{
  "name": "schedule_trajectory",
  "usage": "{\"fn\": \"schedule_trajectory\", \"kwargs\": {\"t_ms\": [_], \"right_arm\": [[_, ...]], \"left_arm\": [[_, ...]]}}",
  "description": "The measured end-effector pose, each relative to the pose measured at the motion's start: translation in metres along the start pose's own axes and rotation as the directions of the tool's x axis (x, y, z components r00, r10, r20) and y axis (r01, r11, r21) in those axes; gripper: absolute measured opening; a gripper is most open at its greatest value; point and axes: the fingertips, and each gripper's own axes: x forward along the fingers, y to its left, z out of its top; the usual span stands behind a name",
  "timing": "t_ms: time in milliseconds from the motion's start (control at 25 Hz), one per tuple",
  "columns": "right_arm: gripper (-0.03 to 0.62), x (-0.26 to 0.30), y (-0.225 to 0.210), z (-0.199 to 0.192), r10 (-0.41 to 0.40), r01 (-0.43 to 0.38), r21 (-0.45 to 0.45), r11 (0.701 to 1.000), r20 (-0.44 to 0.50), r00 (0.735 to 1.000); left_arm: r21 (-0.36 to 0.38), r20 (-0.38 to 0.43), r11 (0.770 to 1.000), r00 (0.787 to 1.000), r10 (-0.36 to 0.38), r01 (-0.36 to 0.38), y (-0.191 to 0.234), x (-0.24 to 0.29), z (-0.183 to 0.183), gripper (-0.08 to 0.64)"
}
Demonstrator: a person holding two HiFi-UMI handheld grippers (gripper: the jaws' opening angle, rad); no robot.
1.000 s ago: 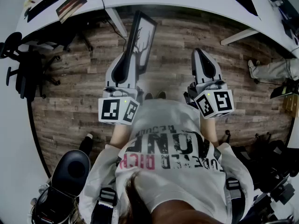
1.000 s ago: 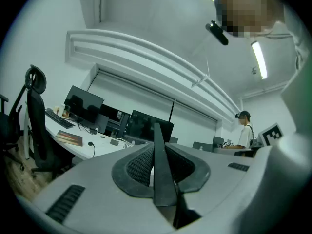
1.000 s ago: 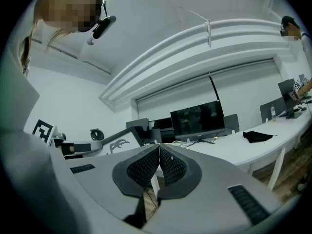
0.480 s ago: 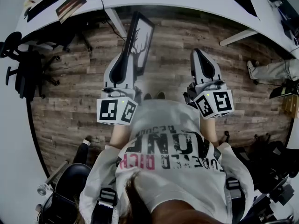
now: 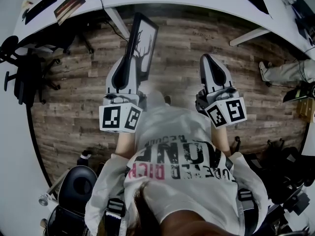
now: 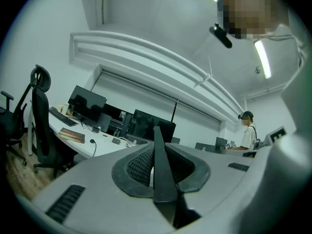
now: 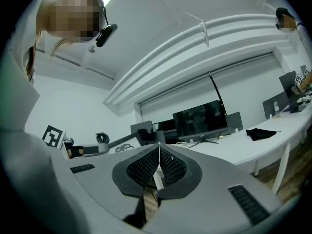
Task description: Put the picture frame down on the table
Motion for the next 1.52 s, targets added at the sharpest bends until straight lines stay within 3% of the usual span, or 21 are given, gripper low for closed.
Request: {"fn": "schedule_trajectory", "kwargs": {"t_ms": [360, 640, 960, 1520], "right_arm": [[0.002, 0.014, -0.021, -0.019, -0.021, 0.023, 0.04, 0.999, -0.052, 0.998], [0.002, 0.089, -0.042, -0.021, -0.016, 0.019, 0.047, 0.999, -0.061, 0.998], [0.002, 0.187, -0.055, -0.001, -0.051, 0.051, 0.03, 0.998, -0.027, 0.998], [0.002, 0.261, -0.084, -0.011, -0.07, 0.073, 0.044, 0.996, -0.072, 0.995]], "left_arm": [[-0.029, -0.034, 0.999, 0.999, 0.015, -0.016, 0.007, 0.022, -0.013, 0.064], [-0.06, -0.049, 0.998, 0.999, 0.004, -0.007, 0.046, 0.089, -0.007, 0.064], [-0.046, -0.043, 0.997, 0.997, -0.058, 0.056, 0.097, 0.172, 0.027, 0.064], [-0.085, -0.071, 0.996, 0.997, -0.04, 0.034, 0.142, 0.24, 0.026, 0.064]]}}
